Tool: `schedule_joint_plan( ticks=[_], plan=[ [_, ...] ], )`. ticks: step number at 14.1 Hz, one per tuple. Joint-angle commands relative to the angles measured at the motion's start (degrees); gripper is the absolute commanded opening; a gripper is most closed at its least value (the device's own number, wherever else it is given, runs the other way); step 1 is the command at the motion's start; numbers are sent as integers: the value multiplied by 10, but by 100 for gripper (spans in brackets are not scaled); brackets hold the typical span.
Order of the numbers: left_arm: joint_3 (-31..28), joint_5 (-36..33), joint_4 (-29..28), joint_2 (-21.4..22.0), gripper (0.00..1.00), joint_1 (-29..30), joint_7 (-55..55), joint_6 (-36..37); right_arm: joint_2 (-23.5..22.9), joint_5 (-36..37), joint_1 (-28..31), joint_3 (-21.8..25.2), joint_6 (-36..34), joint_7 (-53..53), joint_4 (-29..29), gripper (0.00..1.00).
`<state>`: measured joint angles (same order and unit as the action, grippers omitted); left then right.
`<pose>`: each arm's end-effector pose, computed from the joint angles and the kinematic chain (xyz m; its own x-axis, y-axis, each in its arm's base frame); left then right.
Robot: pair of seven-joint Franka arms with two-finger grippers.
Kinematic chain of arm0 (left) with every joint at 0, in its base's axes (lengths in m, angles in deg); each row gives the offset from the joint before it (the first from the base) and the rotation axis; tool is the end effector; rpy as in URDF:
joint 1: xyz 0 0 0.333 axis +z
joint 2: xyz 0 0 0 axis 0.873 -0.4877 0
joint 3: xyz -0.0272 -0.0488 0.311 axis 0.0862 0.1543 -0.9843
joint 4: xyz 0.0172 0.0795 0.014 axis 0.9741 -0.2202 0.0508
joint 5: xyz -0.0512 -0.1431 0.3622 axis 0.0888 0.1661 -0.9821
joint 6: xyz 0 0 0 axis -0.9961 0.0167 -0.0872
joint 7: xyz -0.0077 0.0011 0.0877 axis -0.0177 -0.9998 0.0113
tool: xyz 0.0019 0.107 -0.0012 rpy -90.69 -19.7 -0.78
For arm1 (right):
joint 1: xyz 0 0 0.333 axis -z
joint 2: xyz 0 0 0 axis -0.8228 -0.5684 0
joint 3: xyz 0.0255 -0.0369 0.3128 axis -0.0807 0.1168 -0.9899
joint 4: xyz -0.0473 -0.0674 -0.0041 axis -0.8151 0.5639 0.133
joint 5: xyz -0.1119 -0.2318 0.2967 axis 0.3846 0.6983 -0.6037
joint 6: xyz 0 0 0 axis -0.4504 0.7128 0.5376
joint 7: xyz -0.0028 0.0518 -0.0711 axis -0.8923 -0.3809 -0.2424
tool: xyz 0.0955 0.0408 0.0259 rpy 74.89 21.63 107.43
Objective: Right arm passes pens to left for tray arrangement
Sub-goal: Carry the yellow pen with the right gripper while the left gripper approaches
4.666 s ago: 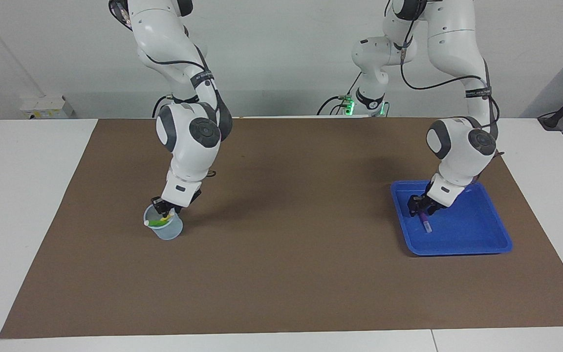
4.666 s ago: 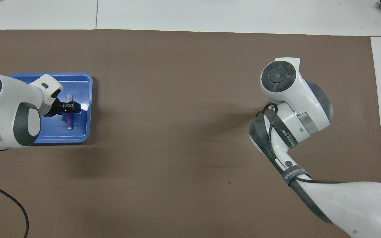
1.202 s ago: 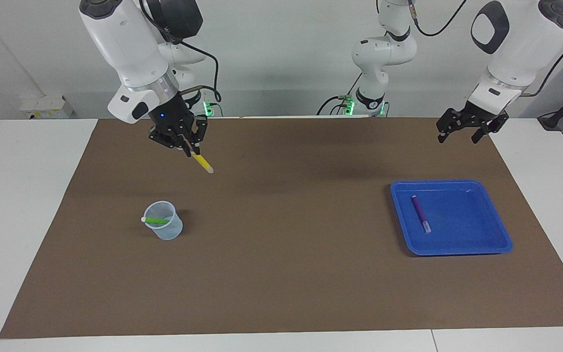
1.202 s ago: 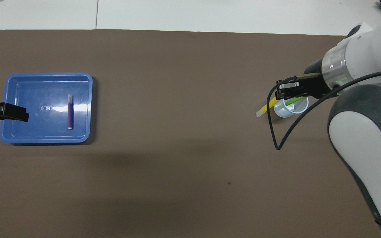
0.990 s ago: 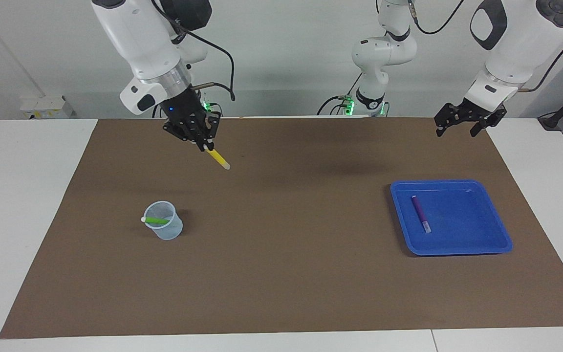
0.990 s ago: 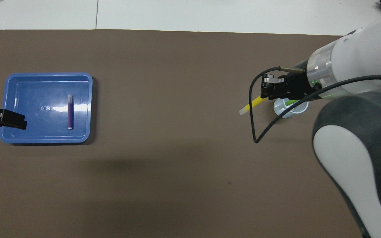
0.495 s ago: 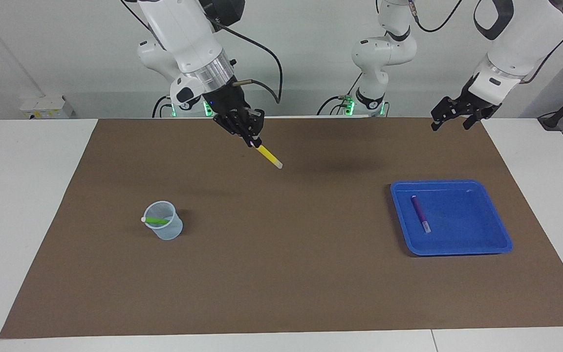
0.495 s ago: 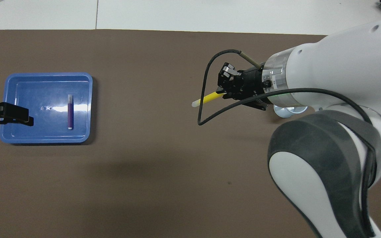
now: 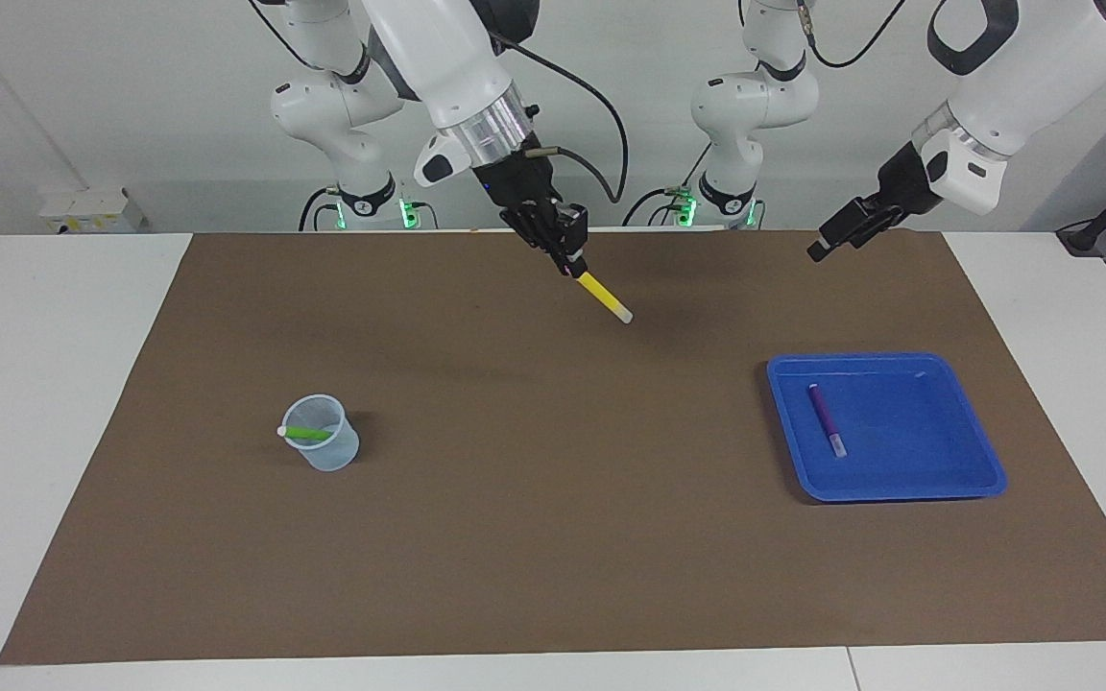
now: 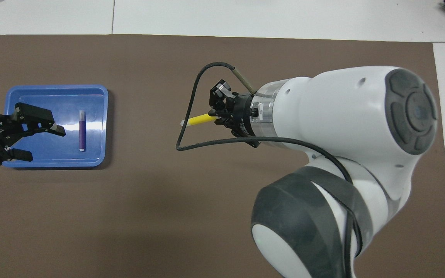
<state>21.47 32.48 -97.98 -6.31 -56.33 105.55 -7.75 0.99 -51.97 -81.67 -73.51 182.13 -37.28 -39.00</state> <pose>0.5260 -0.0430 0.6045 0.8510 0.4556 -0.2613 0.5152 -0.8207 0.2471 0.5420 0.3324 0.6207 0.7020 -0.6846 -0.1964 -0.6814 -0.5655 -0.4647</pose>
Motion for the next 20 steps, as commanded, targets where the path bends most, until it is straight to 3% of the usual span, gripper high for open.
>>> schedule_joint_plan(
  ticks=[1,5,12,16,20],
  plan=[
    [-2,39,-16,11,100,-3,106,-6,12,-24,3,-5,11,-71,-17,0],
    [-1,112,-61,31,100,-5,220,-41,12,-63,-6,-14,10,-155,-13,0],
    [0,167,-90,34,100,-40,329,-149,12,-85,-28,-14,12,-295,-15,0],
    [0,198,-109,46,91,-75,391,-167,9,-98,-45,-14,21,-343,-17,0],
    [1,217,-121,52,91,-91,430,-167,6,-99,-51,-14,26,-391,-18,0]
  ],
)
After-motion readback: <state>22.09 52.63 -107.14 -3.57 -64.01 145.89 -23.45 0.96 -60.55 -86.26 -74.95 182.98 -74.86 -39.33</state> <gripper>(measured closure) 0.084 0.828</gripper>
